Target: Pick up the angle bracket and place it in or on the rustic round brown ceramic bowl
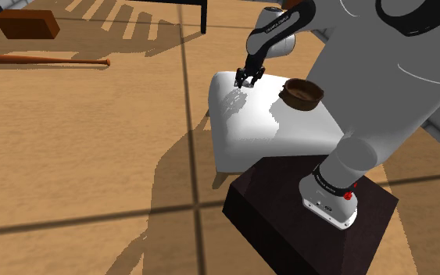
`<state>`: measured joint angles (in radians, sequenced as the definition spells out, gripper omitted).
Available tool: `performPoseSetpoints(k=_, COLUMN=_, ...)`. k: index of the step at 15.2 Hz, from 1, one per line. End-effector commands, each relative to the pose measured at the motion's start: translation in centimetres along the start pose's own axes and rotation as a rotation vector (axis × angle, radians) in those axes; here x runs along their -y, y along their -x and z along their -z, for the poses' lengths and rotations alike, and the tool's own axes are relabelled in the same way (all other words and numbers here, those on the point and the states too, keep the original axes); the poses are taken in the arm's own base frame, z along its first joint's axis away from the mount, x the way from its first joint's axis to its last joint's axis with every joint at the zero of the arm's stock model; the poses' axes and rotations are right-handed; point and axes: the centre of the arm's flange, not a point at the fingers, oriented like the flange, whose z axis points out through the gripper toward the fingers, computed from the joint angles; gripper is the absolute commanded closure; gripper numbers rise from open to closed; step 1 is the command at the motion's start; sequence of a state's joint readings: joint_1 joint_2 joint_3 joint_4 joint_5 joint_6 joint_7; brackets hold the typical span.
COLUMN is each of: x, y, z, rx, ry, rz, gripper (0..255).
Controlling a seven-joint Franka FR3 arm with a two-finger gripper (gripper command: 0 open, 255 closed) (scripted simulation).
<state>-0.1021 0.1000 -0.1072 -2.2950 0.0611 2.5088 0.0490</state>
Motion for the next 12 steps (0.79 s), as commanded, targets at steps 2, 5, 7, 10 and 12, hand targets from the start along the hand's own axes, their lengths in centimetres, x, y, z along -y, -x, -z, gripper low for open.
performPoseSetpoints(k=2, x=0.1, y=-0.1, z=1.6, rx=0.001, ry=0.000, rz=0.000, gripper=255)
performPoseSetpoints(k=5, x=0.1, y=-0.3, z=3.2, rx=0.001, ry=0.000, rz=0.000, gripper=255)
performPoseSetpoints(k=7, x=0.2, y=-0.4, z=4.2, rx=0.001, ry=0.000, rz=0.000, gripper=255)
performPoseSetpoints(k=10, x=0.2, y=-0.6, z=5.8, rx=0.001, ry=0.000, rz=0.000, gripper=255)
performPoseSetpoints(k=12, x=0.3, y=-0.6, z=5.1, rx=0.000, ry=0.000, rz=0.000, gripper=0)
